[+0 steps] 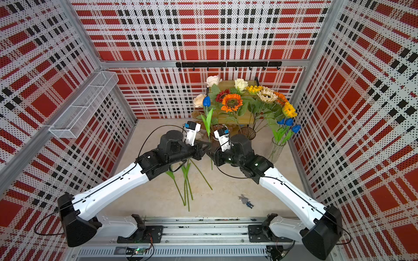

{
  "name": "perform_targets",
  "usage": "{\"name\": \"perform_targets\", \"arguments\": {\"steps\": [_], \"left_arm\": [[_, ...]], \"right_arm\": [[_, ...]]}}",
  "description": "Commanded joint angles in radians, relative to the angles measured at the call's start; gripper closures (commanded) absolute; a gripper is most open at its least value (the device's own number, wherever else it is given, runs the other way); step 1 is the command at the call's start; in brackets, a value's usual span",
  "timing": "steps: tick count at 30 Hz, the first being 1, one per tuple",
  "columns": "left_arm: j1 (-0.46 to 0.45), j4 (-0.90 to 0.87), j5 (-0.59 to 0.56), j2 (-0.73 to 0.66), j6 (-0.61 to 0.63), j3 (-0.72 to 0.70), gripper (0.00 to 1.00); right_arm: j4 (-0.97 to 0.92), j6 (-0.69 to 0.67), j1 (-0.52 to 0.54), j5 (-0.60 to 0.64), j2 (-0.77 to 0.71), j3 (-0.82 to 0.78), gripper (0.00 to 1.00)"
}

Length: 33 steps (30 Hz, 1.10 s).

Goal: Arrange the flowers in different vases according to their variety
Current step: Pick up the flower at the center of the board.

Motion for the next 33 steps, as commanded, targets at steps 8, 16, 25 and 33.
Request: {"name": "perform_targets", "arguments": {"steps": [8, 16, 25, 33], "left_arm": [[0.123, -0.236, -0.145, -0.055, -0.05, 0.035, 0.25], [0.382, -0.497, -0.129, -0.152, -0.104, -0.209, 0.25], [0.421, -0.506, -0.057, -0.047, -0.123, -0.44, 0.28], [0.384, -0.453, -0.095, 0.117, -0.122, -0.44, 0.32]], "right_arm": [[-0.07, -0.014, 0.001, 0.136, -0.037, 0.036, 1.0], [-0.16, -0.102, -0.013, 0.226, -0.084, 0.074, 1.0], [-0.192, -0.153, -0.013, 0.311, -0.14, 0.117, 1.0], [-0.224, -0.164, -0.013, 0.362, -0.173, 0.134, 1.0]]}}
